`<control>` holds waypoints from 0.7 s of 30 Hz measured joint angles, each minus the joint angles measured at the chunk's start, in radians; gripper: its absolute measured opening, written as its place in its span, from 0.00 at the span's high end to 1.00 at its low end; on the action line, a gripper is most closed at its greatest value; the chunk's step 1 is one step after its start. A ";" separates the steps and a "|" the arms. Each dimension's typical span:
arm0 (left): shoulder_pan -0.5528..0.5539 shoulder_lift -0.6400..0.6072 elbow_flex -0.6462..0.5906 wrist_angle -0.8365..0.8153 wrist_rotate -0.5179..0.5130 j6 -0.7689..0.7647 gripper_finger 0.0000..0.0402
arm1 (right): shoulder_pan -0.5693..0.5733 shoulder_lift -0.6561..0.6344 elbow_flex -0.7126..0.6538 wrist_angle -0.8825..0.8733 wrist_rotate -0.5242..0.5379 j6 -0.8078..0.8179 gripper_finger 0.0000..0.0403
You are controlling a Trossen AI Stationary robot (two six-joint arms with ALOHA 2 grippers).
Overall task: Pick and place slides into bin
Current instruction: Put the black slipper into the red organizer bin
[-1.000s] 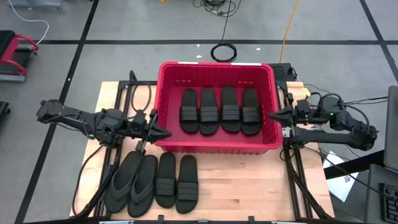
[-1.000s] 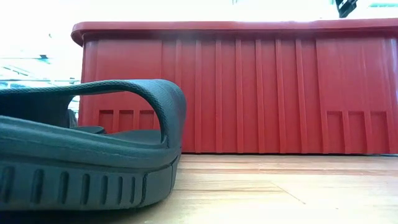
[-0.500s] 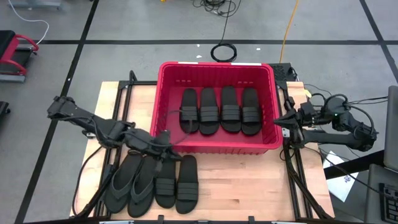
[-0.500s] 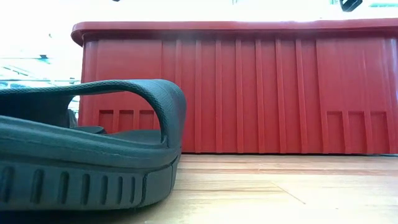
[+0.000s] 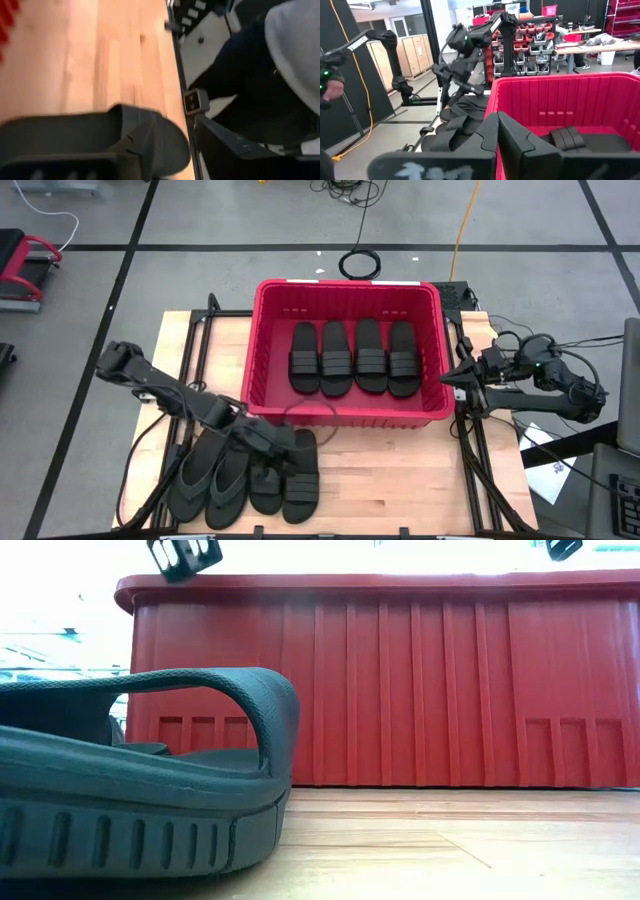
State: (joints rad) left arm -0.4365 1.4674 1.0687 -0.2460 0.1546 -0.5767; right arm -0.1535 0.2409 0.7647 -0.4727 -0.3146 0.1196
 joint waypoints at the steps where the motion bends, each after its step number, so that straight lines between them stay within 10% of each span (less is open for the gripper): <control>1: -0.002 0.017 0.000 0.000 0.013 -0.012 0.62 | 0.000 0.000 0.000 -0.001 -0.001 0.000 1.00; 21: 0.023 0.295 -0.001 -0.012 0.125 0.016 0.23 | 0.000 -0.001 0.000 -0.033 0.003 0.158 1.00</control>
State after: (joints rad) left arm -0.4130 1.7623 1.0681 -0.2579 0.2794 -0.5603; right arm -0.1535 0.2401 0.7647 -0.5058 -0.3117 0.2773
